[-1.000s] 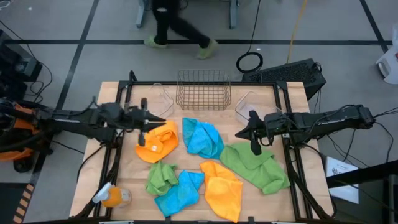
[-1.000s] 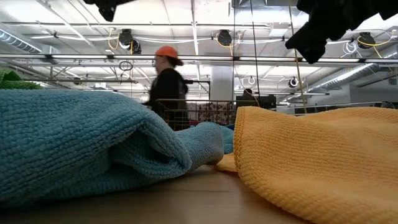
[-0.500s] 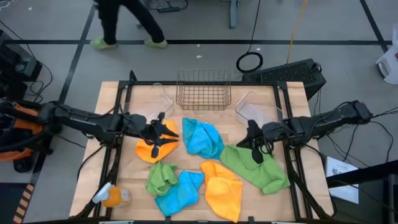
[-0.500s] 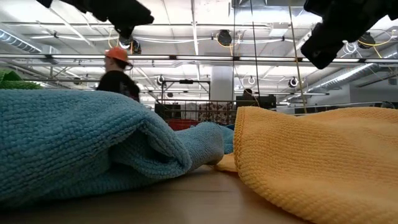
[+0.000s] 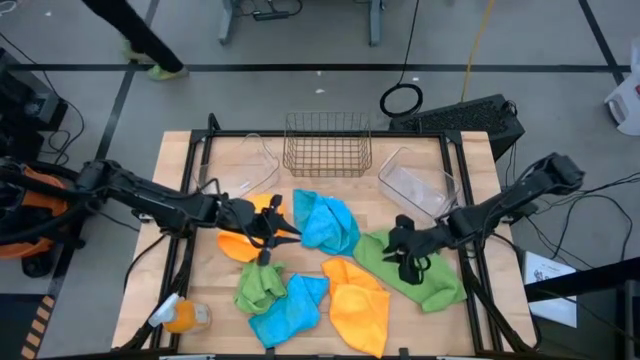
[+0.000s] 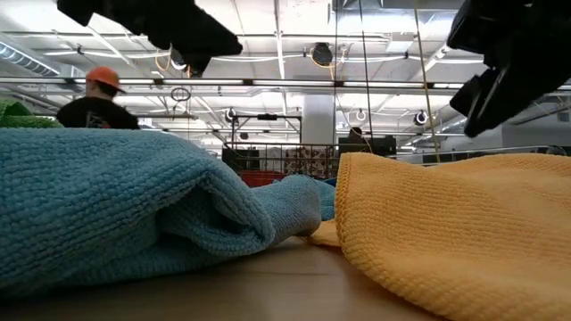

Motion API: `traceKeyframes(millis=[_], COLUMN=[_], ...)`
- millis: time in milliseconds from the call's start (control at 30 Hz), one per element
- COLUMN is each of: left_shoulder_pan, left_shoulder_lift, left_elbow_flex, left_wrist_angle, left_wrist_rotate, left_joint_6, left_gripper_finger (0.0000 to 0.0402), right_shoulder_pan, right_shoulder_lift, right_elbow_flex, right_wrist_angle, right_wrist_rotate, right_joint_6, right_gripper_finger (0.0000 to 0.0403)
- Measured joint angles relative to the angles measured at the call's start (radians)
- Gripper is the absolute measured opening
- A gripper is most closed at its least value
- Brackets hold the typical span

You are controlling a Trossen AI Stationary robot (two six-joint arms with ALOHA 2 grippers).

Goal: Sort microfiber towel by color & place in baskets
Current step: Put the right green towel into the right transparent bin

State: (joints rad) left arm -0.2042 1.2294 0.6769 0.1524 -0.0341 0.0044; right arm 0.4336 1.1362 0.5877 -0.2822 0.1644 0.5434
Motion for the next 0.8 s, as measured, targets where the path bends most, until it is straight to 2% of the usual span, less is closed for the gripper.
traceKeyframes(millis=[233,367,567,800], left_shoulder_pan=[-0.027,-0.034,-0.034,-0.034], left_shoulder_lift=[0.082,0.091,0.091,0.091], left_elbow_flex=[0.0,0.0,0.0,0.0], left_wrist_angle=[0.056,0.071,0.083,0.1], left_wrist_rotate=[-0.001,-0.001,0.0,0.001], left_joint_6=[0.0,0.001,0.0,0.0], left_gripper_finger=[0.0089,0.0089,0.0089,0.0089], right_shoulder_pan=[0.056,0.1,0.16,0.211], right_shoulder_lift=[0.065,0.077,0.077,0.077], right_elbow_flex=[0.0,0.001,0.001,0.002], right_wrist_angle=[-0.016,-0.122,-0.316,-0.429], right_wrist_rotate=[0.024,0.023,0.015,0.013], right_joint_6=[0.011,0.053,0.139,0.225], right_gripper_finger=[0.0229,0.0267,0.0276,0.0277])
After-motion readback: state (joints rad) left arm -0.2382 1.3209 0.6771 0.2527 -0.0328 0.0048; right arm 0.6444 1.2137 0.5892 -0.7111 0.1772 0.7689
